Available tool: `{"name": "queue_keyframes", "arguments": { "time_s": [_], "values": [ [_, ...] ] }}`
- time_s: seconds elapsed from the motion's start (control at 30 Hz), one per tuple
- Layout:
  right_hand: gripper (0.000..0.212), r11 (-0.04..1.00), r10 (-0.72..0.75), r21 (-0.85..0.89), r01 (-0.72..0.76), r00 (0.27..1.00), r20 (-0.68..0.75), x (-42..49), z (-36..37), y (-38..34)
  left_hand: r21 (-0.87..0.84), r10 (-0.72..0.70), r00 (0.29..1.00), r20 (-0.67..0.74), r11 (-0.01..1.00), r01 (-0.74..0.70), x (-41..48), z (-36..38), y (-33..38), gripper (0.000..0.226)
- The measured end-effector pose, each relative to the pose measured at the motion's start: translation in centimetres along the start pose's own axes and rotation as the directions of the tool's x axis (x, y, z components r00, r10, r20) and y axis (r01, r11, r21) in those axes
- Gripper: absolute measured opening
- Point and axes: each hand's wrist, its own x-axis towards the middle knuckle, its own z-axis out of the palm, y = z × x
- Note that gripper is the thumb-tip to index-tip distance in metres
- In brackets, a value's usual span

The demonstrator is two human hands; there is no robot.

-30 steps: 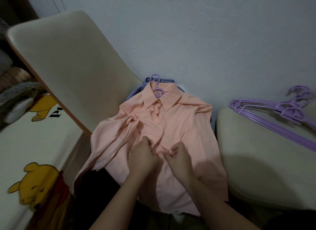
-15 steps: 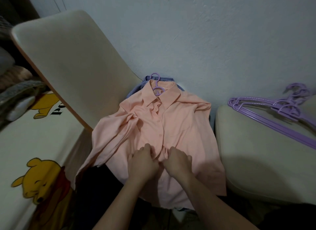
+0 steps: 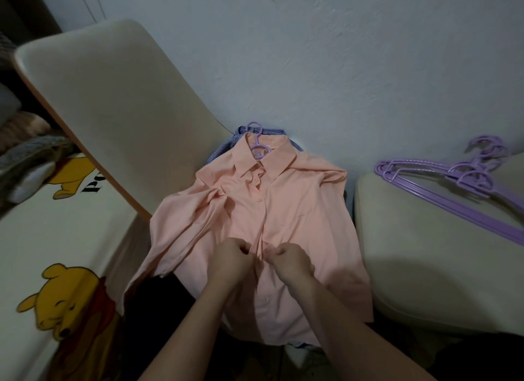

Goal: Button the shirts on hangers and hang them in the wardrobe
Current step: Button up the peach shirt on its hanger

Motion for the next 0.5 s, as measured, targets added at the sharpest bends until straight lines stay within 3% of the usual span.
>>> {"name": "queue_keyframes", "arguments": {
  "time_s": [0.13,0.23,0.3,0.4,0.5],
  "values": [
    [0.036,0.992,0.099,0.078,-0.099,0.995,-0.004,0.4,0.0,-1.0,0.048,-0.02,1.0,0.018,0.999,0.019,-0.1,-1.0,-0.7,0.033],
    [0.037,0.985,0.144,0.094,-0.146,0.989,0.032,0.3,0.3,-1.4,-0.024,0.002,0.999,0.043,1.0,-0.001,0.0,-1.3,-1.0,0.039],
    [0.037,0.975,0.143,0.16,-0.157,0.985,0.094,0.9,0.4,-1.2,-0.023,0.036,0.993,0.113,0.999,-0.033,0.1,-1.6,-0.9,0.03],
    [0.018,0.946,0.081,0.29,-0.144,0.973,0.218,2.0,0.2,-0.6,-0.046,0.058,0.989,0.138,0.998,-0.052,0.3,-1.7,-0.8,0.011],
    [0.037,0.922,0.052,0.369,-0.12,0.98,0.191,2.4,0.4,0.2,-0.095,0.042,0.996,0.082,0.995,-0.034,0.5,-1.5,-0.7,0.006]
  ]
}}
